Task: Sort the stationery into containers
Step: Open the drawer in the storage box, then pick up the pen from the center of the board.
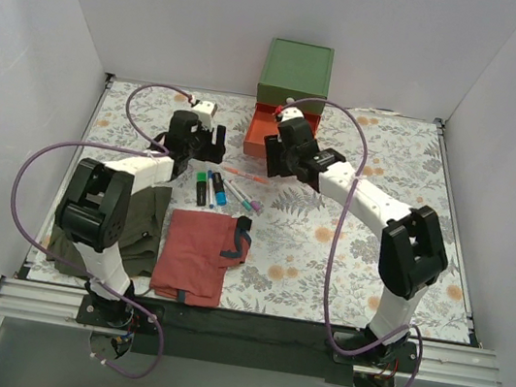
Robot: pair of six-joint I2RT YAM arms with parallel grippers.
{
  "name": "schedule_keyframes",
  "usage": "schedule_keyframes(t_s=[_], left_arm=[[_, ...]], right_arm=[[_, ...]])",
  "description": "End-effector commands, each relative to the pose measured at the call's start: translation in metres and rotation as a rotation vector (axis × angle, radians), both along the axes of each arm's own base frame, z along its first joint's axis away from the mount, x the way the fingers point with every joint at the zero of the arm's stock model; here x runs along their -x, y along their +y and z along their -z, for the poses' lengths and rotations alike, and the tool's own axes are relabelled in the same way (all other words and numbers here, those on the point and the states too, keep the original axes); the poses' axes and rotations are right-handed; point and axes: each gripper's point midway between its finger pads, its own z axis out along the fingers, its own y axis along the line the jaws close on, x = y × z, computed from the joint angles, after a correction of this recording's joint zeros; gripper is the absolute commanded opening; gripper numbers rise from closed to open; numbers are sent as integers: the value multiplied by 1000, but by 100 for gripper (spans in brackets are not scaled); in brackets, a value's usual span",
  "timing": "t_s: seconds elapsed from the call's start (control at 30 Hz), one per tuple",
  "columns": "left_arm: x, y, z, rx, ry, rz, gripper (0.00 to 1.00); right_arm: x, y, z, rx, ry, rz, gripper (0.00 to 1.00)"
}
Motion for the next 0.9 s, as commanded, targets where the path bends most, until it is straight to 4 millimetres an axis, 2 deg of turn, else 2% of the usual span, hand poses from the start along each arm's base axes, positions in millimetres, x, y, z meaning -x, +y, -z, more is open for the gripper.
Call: schedule_keyframes(t_s=[0.0,0.03,0.07,0.13,0.17,0.2,0.23,0.27,0.3,0.33,0.37,0.4,0.43,0.47,0.5,0.53,0.57,0.6,0.63,0.67,0.8,0.87], left_arm=[[-10,-4,-68,-48,-208,275,71],[-11,-2,-75,-53,-220,321,72],[-6,-13,-77,-61,-251,441,72],[-2,-18,-83,-61,-288,572,74],[-4,-20,-76,-89,-304,643,74],[-1,-25,-75,-71,-313,712,73],[1,-19,-65,-58,-266,740,72],[-9,-20,-65,-53,-259,776,71],[-6,-23,-64,-42,-274,855,70],[-3,-20,-60,-21,-235,874,68],[-9,-21,-59,-15,-242,897,66],[-5,-24,-60,-6,-268,943,54],[-4,-25,-57,2,-265,960,48],[-3,-26,-46,2,-258,983,45],[-10,-28,-52,-20,-291,1009,42],[-3,-28,-43,13,-227,1022,42],[-5,-28,-31,29,-189,1031,42],[-9,-29,-35,24,-195,1047,54],[-2,-28,-26,26,-165,1076,74],[0,-29,-19,29,-153,1091,75],[1,-33,-6,-13,-162,1125,72],[0,-32,-1,-63,-186,1146,70]], right_arm=[[18,-24,-52,-40,5,-37,63],[22,-33,-52,-25,20,-55,63],[28,-39,-63,-28,4,-69,64],[36,-54,-58,11,14,-121,65],[41,-60,-67,7,-8,-151,65],[45,-67,-63,20,-3,-178,66],[45,-77,-63,46,-17,-226,67],[50,-82,-71,37,-32,-264,69],[54,-87,-71,46,-30,-315,69],[58,-91,-79,1,-28,-383,69],[64,-99,-76,29,-11,-445,69],[60,-112,-79,14,-9,-442,69],[65,-112,-83,-18,-7,-476,69],[66,-117,-83,-15,-12,-485,69],[63,-127,-85,-19,-16,-467,69],[67,-130,-86,-20,-26,-471,70],[67,-133,-86,-9,-37,-465,71],[65,-138,-87,4,-53,-450,71],[66,-145,-90,23,-76,-431,71],[69,-150,-80,38,-63,-420,72],[70,-174,-70,63,-43,-349,72],[71,-177,-68,62,-37,-339,72]])
